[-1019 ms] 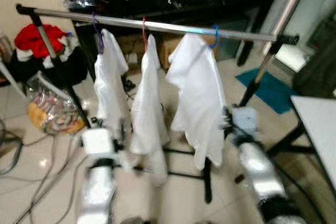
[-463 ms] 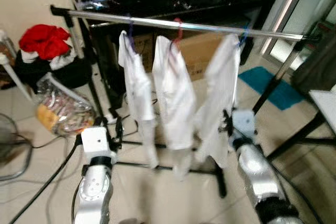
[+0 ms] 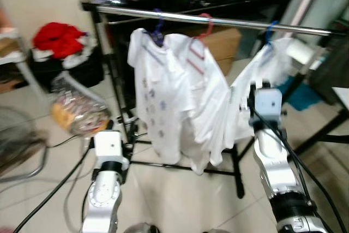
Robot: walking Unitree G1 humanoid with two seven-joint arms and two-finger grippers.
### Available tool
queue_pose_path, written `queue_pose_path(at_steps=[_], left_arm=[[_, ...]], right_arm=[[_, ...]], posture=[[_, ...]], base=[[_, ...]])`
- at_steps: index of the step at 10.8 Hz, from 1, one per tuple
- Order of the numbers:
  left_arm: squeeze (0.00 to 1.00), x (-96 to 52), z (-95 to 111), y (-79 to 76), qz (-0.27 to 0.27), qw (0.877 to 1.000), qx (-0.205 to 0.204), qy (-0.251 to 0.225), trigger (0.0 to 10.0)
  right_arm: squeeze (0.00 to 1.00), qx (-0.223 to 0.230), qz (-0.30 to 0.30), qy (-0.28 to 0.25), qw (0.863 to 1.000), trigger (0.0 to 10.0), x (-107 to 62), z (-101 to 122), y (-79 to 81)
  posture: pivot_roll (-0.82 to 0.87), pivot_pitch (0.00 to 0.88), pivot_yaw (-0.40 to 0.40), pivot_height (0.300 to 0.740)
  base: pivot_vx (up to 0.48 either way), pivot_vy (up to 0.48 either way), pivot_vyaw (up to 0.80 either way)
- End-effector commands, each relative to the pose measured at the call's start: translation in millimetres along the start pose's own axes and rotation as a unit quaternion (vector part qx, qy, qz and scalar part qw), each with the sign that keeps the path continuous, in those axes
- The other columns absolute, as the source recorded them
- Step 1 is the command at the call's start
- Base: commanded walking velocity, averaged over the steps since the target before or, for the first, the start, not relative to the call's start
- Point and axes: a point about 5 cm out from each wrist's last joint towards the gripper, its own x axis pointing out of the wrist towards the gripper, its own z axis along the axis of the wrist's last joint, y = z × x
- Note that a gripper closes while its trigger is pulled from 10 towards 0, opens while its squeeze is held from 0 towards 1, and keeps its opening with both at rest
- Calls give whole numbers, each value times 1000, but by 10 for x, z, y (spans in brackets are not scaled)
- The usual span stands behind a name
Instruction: Hang hanger
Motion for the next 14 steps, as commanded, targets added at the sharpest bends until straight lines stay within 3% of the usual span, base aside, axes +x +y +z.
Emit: queue_pose_path(at_steps=[1,2,3,4,10,12,14], left_arm=[[0,13,9,-33,-17,1000,16,-3,10000],[0,13,10,-3,-14,1000,18,-4,10000],[0,21,17,14,-10,1000,22,-5,10000],[0,22,28,22,-7,1000,26,-8,10000],[0,-29,16,64,2,1000,30,-7,10000],[0,-28,-8,38,-2,1000,0,3,10000],[0,-35,-41,35,1,1000,-20,11,10000]], right_arm=[[0,14,12,-33,999,10000,67,192,77],[0,63,138,-50,987,10000,55,347,432],[0,88,212,-45,972,10000,-18,368,653],[0,97,221,-19,970,10000,-37,298,717],[0,74,247,68,964,10000,-43,7,778],[0,58,265,96,958,10000,-149,-169,814],[0,5,251,93,963,10000,-216,-291,815]], posture=[[74,0,-11,740],[83,0,-13,740],[91,0,-16,740],[108,0,-20,740],[137,0,-27,740],[133,0,-27,740],[136,0,-33,740]], base=[[0,0,0],[0,0,0],[0,0,0],[0,0,0],[0,0,246],[0,0,0],[0,0,0]])
